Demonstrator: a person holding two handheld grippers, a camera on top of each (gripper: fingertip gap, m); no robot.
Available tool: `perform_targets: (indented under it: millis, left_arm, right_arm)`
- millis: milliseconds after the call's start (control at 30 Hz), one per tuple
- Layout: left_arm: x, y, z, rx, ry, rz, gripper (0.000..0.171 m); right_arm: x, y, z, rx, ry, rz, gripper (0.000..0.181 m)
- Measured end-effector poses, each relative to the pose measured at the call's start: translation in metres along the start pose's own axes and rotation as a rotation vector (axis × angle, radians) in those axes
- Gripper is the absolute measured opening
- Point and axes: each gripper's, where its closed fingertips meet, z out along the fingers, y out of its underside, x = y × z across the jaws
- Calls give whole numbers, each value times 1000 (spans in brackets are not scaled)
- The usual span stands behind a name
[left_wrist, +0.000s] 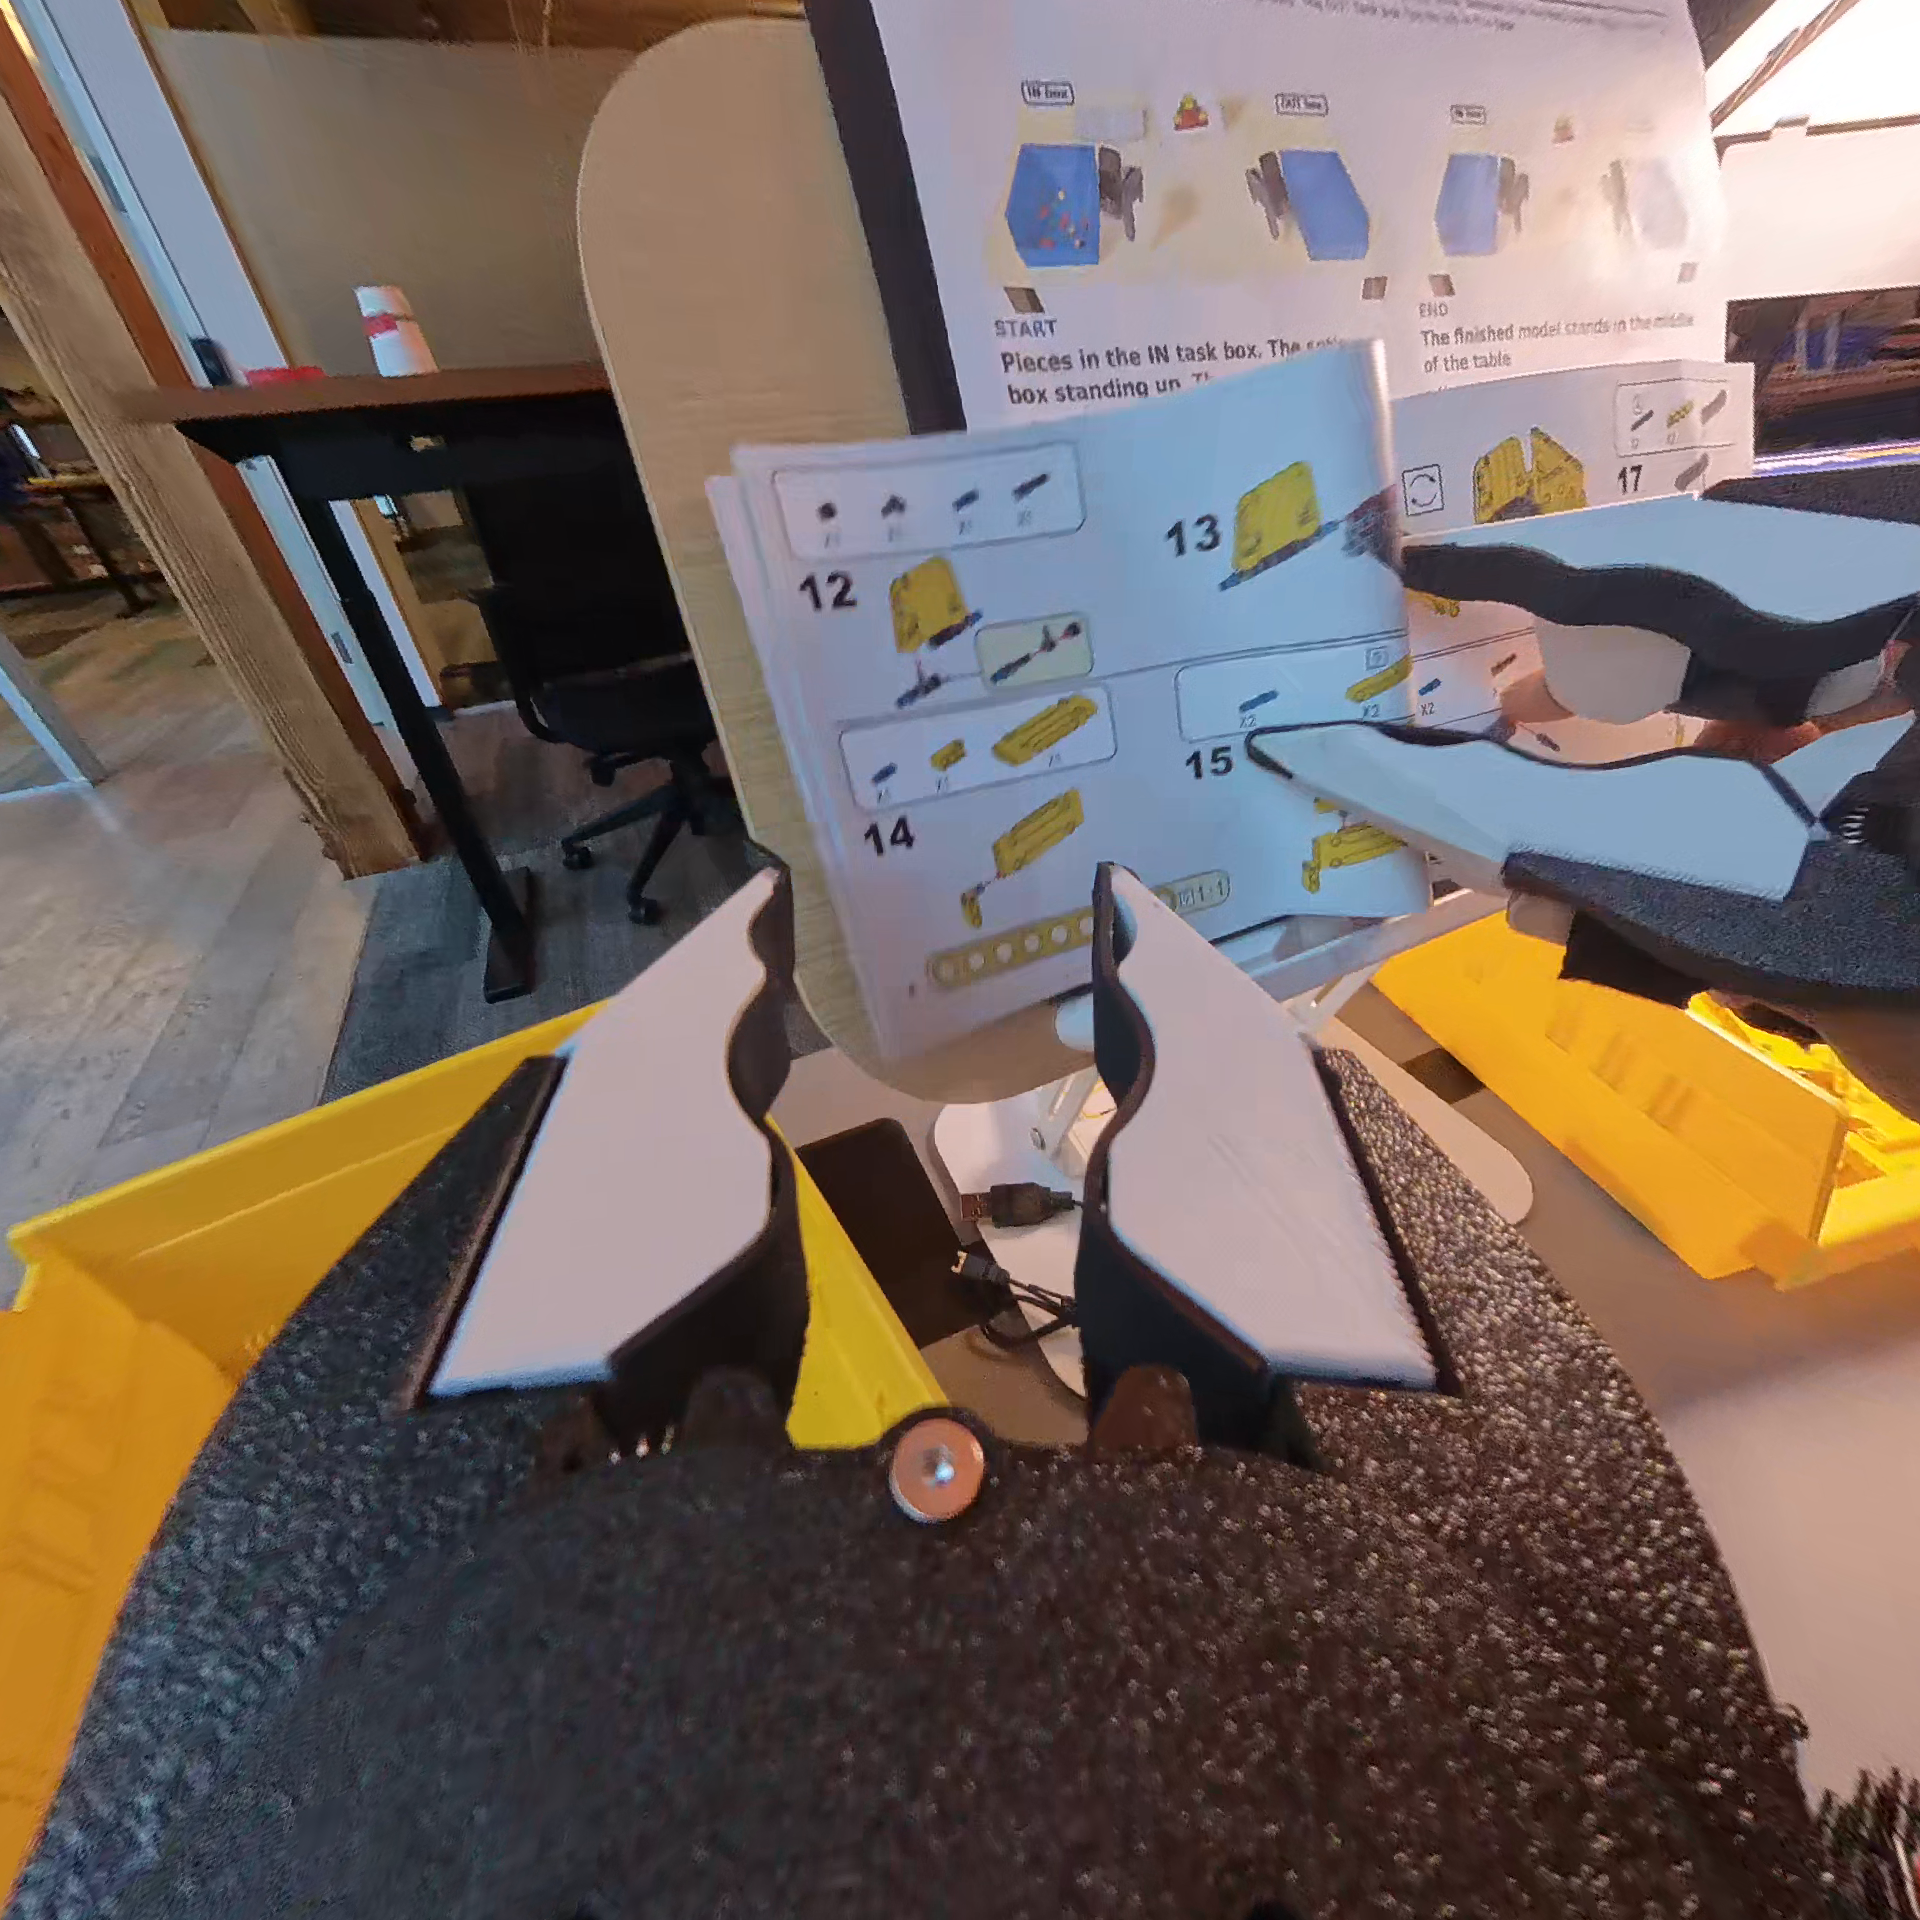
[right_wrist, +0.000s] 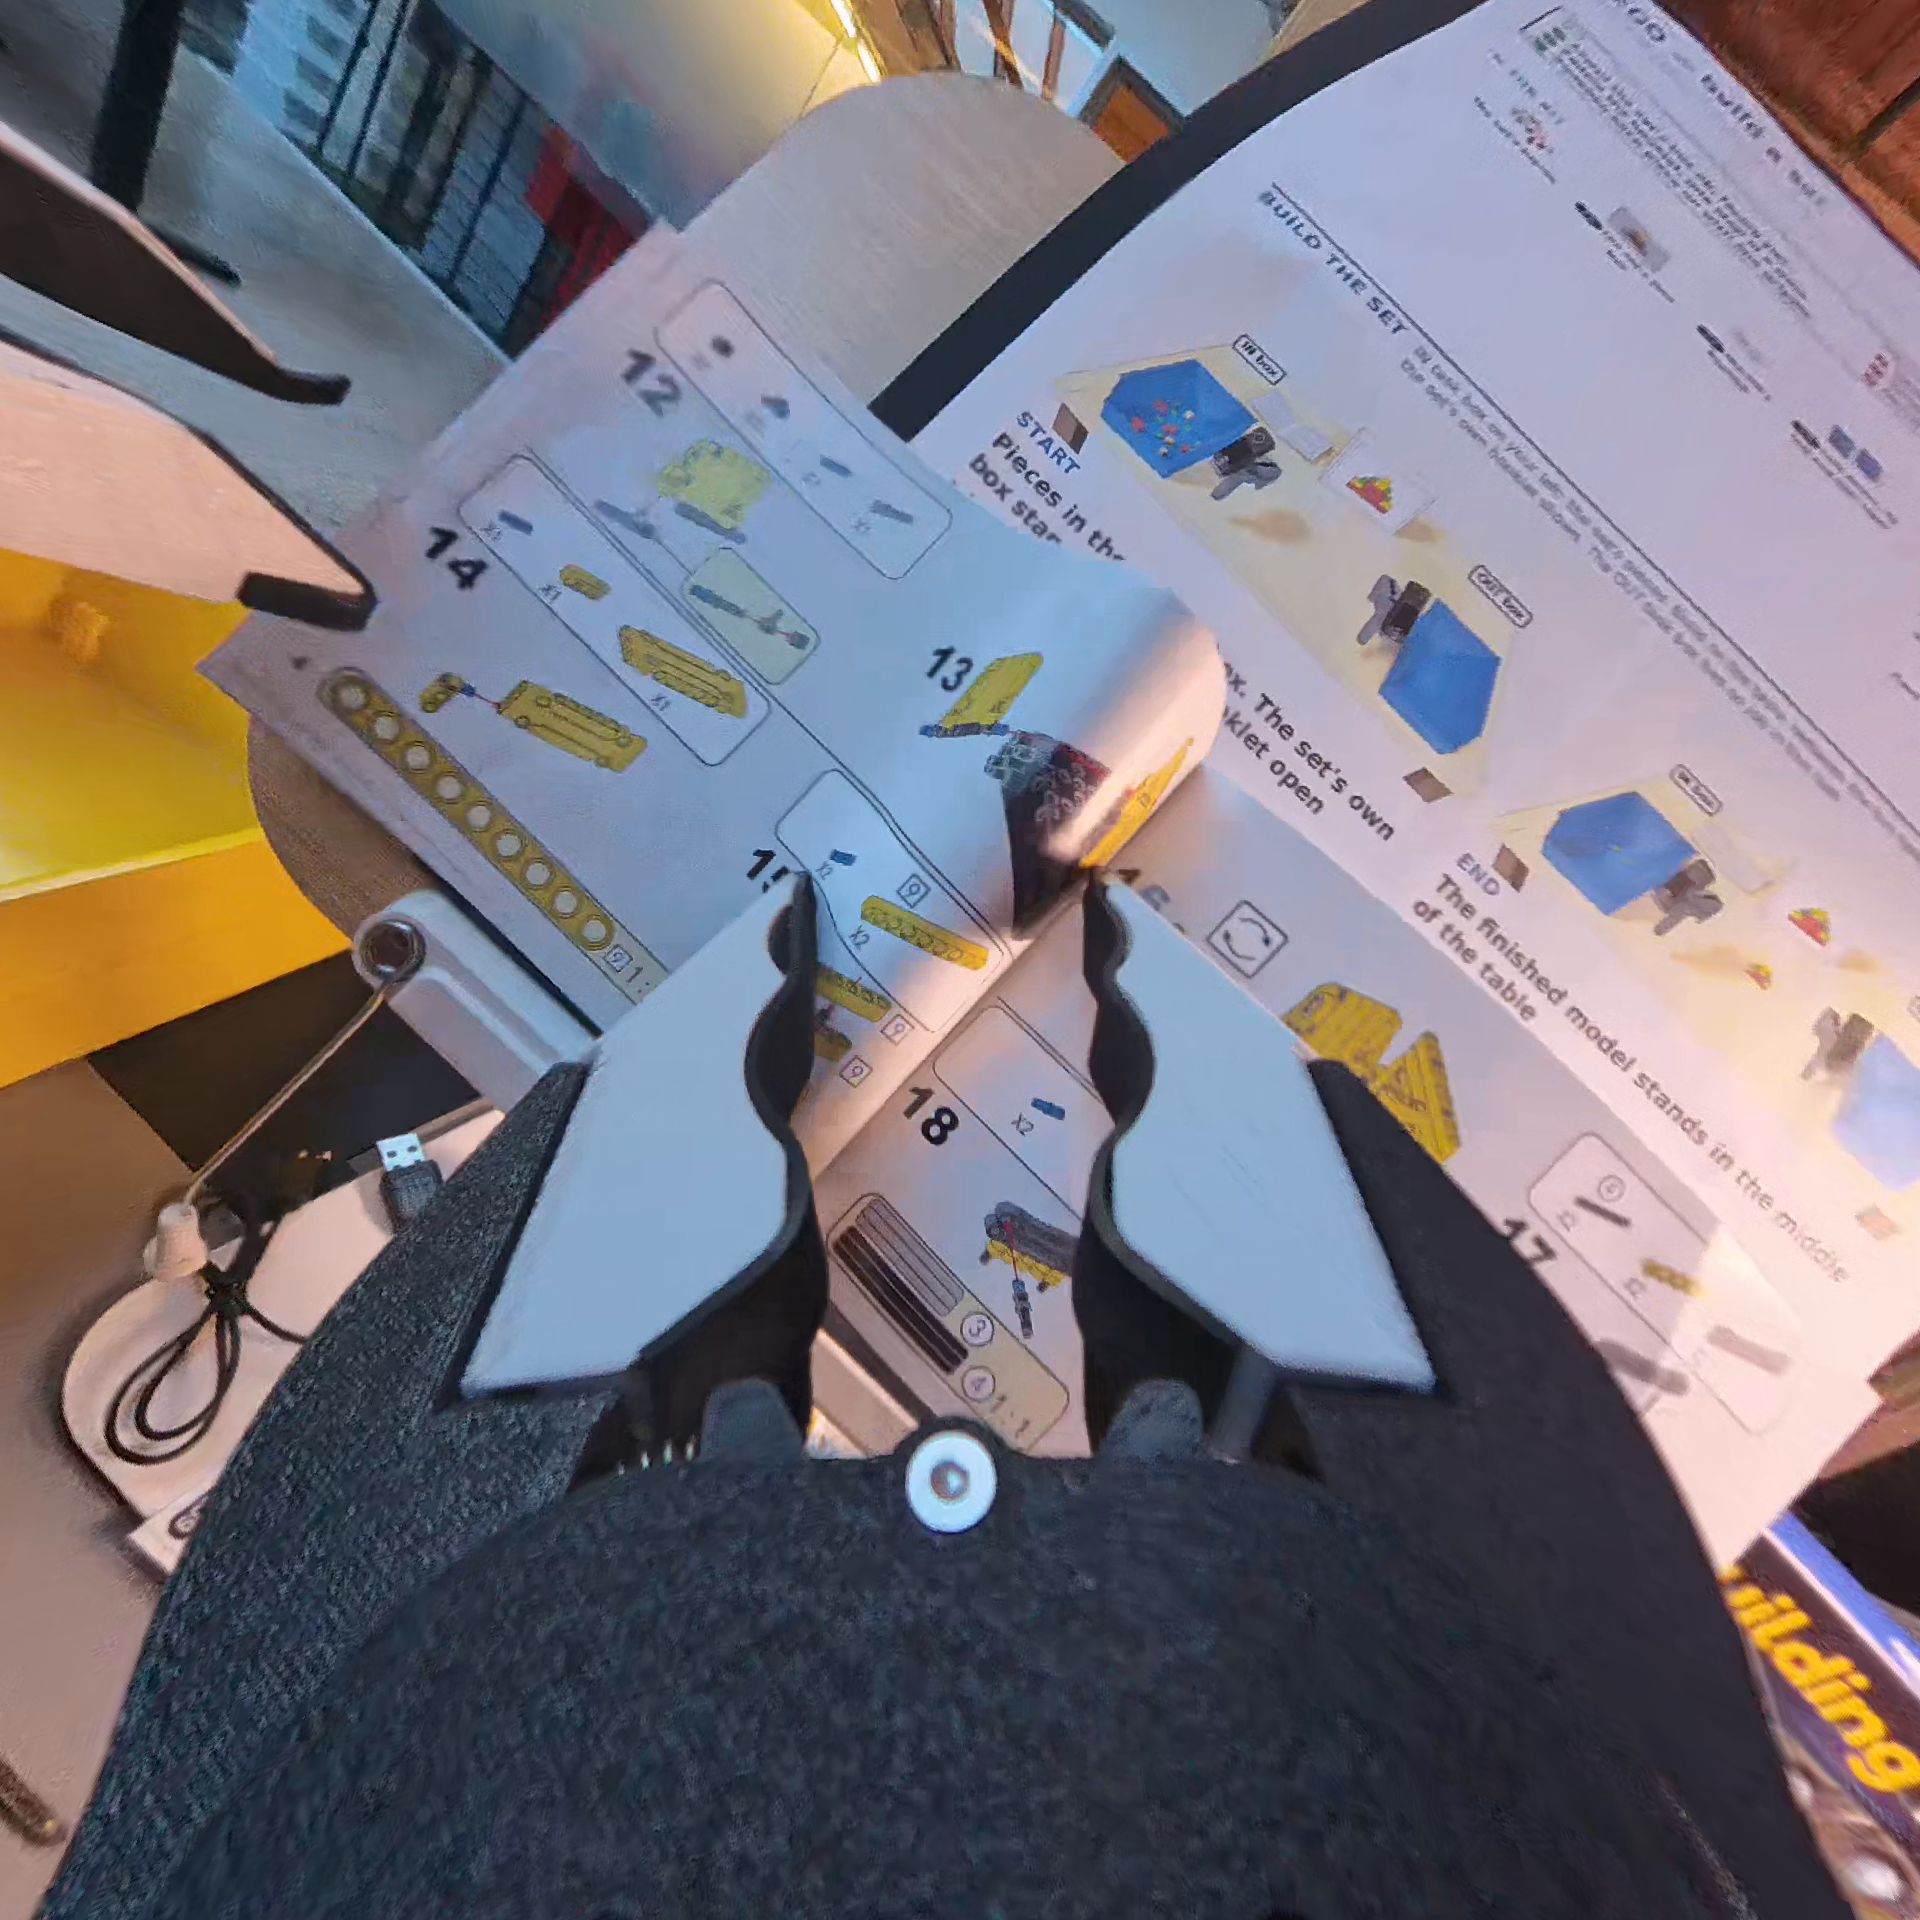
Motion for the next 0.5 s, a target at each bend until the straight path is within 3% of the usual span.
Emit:
perform_targets:
  millis: [133,267,333,400,500]
  left_arm:
    - [4,1,0,-9,48,-15,60]
    - [26,-4,4,11,123,9,55]
    - [31,-5,10,2,114,34,57]
    - [30,-9,15,6,102,39,61]
    - [29,-10,19,-12,138,-15,62]
  right_arm:
    - [5,4,-11,51,-93,226,34]
    - [6,-5,-25,148,-314,543,34]
    - [7,-3,-29,156,-401,684,25]
    - [14,2,-31,169,-438,782,17]
    - [22,14,-34,151,-443,818,19]
